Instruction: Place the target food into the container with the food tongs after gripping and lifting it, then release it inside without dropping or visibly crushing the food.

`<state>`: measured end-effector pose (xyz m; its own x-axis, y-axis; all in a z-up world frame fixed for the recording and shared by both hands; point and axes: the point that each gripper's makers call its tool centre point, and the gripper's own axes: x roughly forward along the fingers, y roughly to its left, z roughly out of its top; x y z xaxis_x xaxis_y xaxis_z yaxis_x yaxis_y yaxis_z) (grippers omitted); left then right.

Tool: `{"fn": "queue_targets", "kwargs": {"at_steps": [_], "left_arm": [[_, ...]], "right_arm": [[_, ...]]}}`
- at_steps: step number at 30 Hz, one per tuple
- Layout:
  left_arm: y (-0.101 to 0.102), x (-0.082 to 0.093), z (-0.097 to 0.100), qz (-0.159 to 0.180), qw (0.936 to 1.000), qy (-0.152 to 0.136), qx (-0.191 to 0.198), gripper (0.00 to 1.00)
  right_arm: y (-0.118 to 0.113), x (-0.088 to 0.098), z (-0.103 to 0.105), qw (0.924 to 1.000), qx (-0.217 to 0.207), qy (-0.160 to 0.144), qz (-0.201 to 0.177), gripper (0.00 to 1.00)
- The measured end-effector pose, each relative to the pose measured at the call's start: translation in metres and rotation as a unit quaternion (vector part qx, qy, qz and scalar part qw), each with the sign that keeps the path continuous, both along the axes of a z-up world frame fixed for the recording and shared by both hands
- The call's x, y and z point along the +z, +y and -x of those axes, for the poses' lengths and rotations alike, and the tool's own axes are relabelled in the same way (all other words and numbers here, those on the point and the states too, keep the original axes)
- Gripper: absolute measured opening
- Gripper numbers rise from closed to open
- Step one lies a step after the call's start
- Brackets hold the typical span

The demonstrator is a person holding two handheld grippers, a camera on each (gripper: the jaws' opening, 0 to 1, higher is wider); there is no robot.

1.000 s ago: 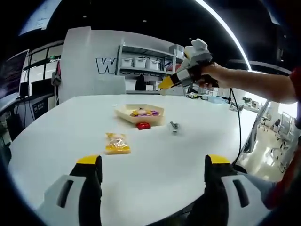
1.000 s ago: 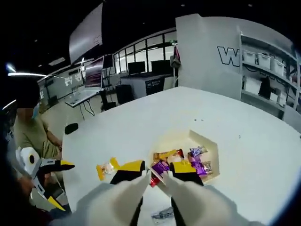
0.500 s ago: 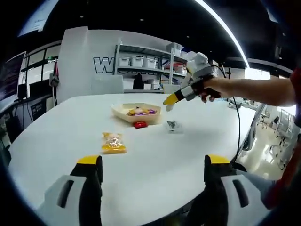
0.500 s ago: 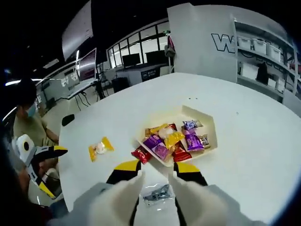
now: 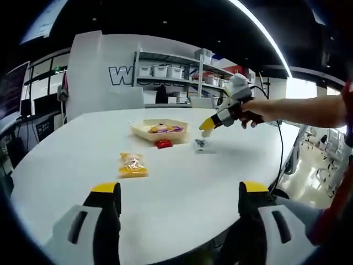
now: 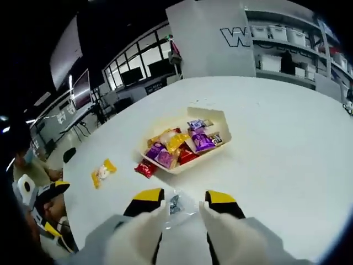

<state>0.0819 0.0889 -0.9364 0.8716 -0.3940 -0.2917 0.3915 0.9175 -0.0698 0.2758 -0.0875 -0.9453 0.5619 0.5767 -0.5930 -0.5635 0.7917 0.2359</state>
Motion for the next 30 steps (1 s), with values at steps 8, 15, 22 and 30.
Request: {"fn": "queue_targets", "kwargs": {"at_steps": [8, 15, 22, 30], "left_arm": [[0.000, 0.000, 0.001, -0.002, 1.0000, 0.001, 0.000, 0.86], [-0.001, 0.001, 0.001, -0.007, 1.0000, 0.000, -0.002, 0.86], [-0.001, 0.000, 0.002, -0.008, 1.0000, 0.003, -0.006, 0.85], [-0.026, -0.008, -0.009, -0.015, 0.9987, 0.008, -0.047, 0.82]], "right_arm": [[0.010, -0.007, 0.010, 0.9922, -0.039, 0.074, -0.093, 0.24], [0.021, -0.010, 0.009, 0.9893, -0.042, 0.084, -0.112, 0.24], [0.028, -0.011, 0.010, 0.9973, 0.000, 0.035, -0.065, 0.17], [0.045, 0.003, 0.029, 0.9947, 0.023, 0.035, -0.094, 0.15]]}}
